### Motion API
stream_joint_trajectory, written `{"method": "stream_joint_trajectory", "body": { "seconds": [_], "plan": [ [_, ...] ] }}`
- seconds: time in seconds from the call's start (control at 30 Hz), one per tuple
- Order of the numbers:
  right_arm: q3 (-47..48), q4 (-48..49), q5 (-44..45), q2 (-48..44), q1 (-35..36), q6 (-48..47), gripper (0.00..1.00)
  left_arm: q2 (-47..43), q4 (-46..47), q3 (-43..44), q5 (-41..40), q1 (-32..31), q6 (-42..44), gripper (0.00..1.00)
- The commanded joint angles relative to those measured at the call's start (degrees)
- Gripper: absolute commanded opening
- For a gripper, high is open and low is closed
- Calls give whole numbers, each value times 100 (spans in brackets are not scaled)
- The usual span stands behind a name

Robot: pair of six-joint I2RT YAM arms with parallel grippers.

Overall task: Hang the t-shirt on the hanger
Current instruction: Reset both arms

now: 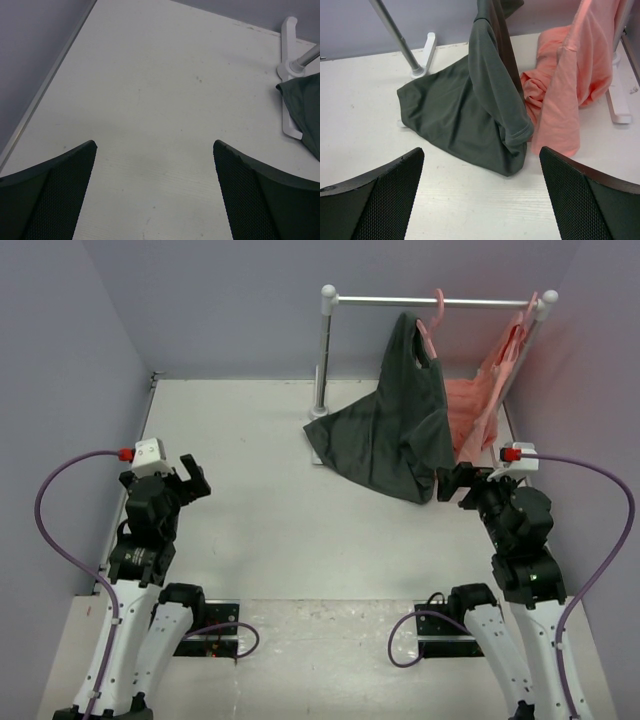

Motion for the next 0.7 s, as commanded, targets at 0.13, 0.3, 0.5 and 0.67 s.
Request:
{"method": "stream_joint_trajectory", "body": {
  "seconds": [0.13,0.3,0.5,0.67],
  "plan": [
    [42,154,-5,202,1,71,99,-3,149,109,139,38,173,100],
    [63,129,80,201,2,34,99,-171,214,63,145,38,194,100],
    [60,110,97,207,7,16,99,-114,269,37,317,29,206,100],
    [34,66,194,198,2,81,99,-123,305,8,432,29,233,100]
  ]
}}
